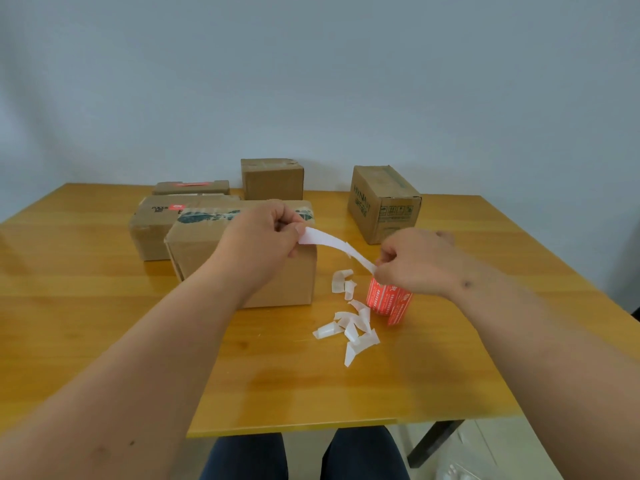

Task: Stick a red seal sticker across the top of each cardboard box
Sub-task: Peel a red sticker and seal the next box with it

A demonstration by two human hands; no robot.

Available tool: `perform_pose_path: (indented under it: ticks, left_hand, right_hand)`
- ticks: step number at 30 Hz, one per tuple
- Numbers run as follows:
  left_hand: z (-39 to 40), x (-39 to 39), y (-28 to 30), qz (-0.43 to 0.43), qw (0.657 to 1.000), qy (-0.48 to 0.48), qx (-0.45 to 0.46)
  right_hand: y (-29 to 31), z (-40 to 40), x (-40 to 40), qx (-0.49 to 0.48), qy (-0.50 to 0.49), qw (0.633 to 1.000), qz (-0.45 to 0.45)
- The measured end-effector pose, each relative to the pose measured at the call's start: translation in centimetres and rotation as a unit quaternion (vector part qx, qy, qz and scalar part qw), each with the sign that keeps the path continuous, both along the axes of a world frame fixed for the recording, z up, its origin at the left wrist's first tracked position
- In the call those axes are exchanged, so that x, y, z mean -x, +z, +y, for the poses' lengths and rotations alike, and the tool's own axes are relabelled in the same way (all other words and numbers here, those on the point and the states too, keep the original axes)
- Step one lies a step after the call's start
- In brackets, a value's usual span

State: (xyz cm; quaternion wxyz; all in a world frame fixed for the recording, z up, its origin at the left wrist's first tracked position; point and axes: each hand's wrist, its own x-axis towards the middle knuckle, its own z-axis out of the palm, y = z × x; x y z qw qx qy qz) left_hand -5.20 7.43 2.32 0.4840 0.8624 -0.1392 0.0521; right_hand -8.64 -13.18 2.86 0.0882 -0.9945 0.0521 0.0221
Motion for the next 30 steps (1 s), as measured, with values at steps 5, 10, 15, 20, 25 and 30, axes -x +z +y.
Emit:
perform_pose_path:
  ticks: [5, 10, 15, 20, 25, 30]
  left_hand:
    - [1.3, -0.3, 1.4, -0.109, 0.991, 0.016, -0.078]
    - [1.5, 0.2, 1.9, -0.168, 0.976, 0.014, -0.135]
    - [1.8, 0.0, 1.5, -0.226, 0.964, 0.005, -0.14]
    - [1.7, -0.5, 0.4, -0.297, 0.95, -0.002, -0.099]
    - [2.2, -1.1, -0.5, -0.355, 0.929, -0.009, -0.101]
    - [2.8, -1.0, -0.7, -0.195, 0.98, -0.03, 0.008]
  right_hand:
    - [0.4, 0.4, 0.1, 0.246, -0.017, 0.969, 0.031]
    - [1.2, 1.5, -1.2, 0.06, -0.012, 0.998, -0.034]
    - [1.7, 2.5, -1.8, -0.298, -0.052, 0.952, -0.044]
    - [1.5, 2.9, -2.2, -0.599, -0.104, 0.792, 0.058]
    - [1.7, 3.4, -2.7, -0.654, -0.036, 0.755, 0.004]
    - [2.6, 3.7, -3.2, -0.596, 0.017, 0.8, -0.063]
